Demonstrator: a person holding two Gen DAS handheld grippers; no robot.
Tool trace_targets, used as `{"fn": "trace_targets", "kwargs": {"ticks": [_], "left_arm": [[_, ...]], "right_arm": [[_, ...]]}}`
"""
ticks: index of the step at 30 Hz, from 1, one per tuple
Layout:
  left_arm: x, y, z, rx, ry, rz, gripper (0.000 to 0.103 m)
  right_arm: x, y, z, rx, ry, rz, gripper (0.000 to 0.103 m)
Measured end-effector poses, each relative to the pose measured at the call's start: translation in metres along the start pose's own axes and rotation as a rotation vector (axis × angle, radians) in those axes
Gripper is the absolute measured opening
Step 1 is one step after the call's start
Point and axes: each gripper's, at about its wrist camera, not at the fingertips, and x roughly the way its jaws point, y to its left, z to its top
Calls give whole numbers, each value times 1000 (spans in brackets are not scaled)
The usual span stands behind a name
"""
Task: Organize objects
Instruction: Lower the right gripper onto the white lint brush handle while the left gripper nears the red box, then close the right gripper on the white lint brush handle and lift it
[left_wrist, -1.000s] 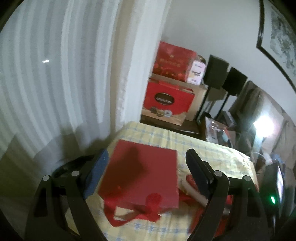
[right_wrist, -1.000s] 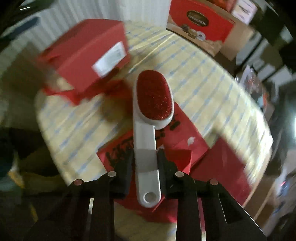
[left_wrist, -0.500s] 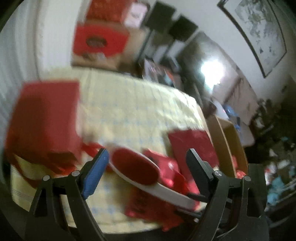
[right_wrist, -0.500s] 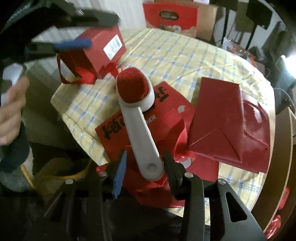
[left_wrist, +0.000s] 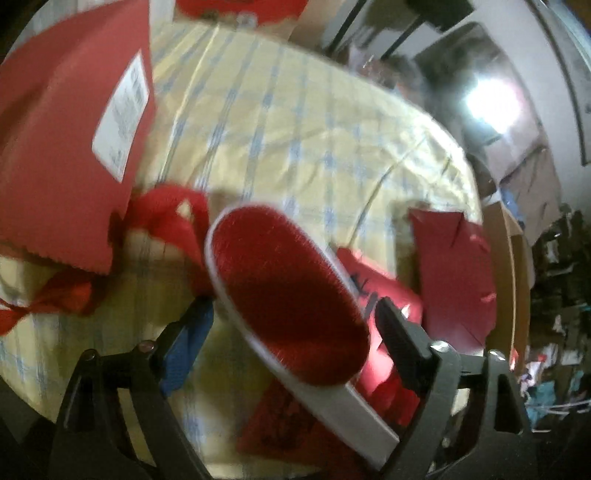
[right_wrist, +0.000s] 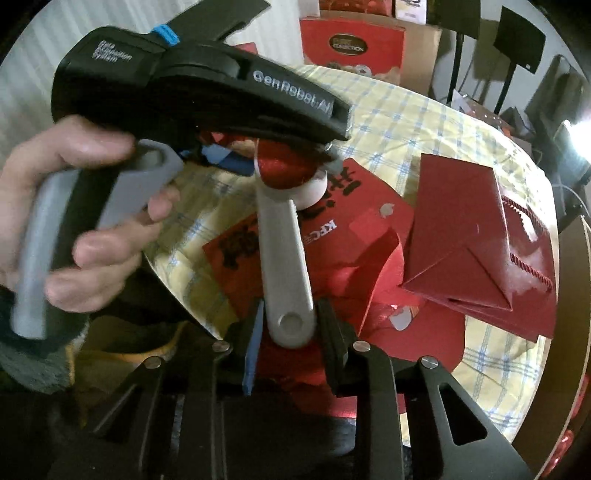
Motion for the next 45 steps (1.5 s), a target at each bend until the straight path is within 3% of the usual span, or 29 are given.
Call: {"fn": "trace_targets", "kwargs": {"ticks": [6, 8, 13, 16, 20, 26, 35, 45], "left_arm": [[4, -7, 2, -16, -8, 66, 85], [3, -7, 4, -31, -25, 91, 74], [3, -12, 4, -29, -83, 128, 69], [2, -10, 6, -45, -87, 104, 66], [2, -12, 6, -53, -79, 79, 63], [-1, -11, 9, -53, -85, 57, 62], [-33, -15, 8, -39, -133, -25, 62], [-66, -19, 7, -19, -183, -79, 59]], "right_arm": [[1, 2, -3, 2, -6, 3, 27], [1, 1, -3, 5, -11, 8, 27], [1, 4, -3, -6, -16, 15, 27], [1, 7, -3, -11, -14, 28, 30], [2, 7, -1, 6, -19, 45, 43], [11, 2, 3, 79, -44, 64, 45], [10, 6, -1, 47, -51, 42, 24], [-1, 5, 0, 72, -92, 76, 25]]}}
